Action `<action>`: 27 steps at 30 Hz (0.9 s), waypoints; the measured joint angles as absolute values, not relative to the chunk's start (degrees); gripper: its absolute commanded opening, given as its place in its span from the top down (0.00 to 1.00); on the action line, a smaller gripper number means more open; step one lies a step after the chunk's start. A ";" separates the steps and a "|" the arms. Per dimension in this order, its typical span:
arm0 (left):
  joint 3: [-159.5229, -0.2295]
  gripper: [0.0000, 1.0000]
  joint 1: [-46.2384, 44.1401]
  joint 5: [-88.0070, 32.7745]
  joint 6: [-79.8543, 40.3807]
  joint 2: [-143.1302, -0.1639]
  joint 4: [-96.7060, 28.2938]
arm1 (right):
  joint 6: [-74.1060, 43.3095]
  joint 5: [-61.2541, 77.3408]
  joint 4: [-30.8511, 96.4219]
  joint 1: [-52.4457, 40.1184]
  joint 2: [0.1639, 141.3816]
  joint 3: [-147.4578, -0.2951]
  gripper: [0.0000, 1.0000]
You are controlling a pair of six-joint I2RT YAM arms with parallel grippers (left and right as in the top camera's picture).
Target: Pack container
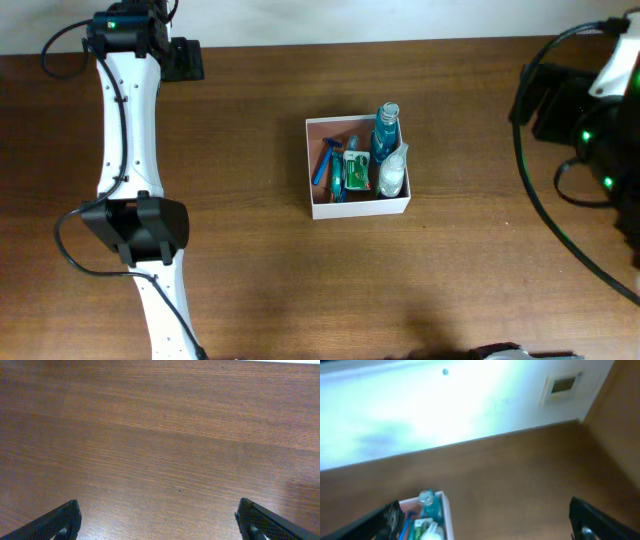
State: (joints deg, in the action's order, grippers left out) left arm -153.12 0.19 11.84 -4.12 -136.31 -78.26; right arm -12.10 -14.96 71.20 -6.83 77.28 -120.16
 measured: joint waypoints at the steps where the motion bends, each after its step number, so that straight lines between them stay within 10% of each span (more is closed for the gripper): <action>1: -153.12 0.01 0.19 11.81 -4.12 -136.31 -78.26 | -11.62 -14.50 67.31 -6.02 75.81 -115.59 0.02; 19: -153.12 0.01 0.19 11.84 -4.12 -136.31 -78.26 | -8.97 -5.21 12.29 1.10 38.83 -41.12 0.02; 27: -153.12 0.01 0.19 11.81 -4.12 -136.31 -78.30 | -9.02 -4.82 6.24 1.10 20.25 -22.59 0.02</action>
State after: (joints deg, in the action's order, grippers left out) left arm -153.12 0.19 11.81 -4.12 -136.31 -78.30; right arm -9.02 -4.82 6.24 1.10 20.25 -22.59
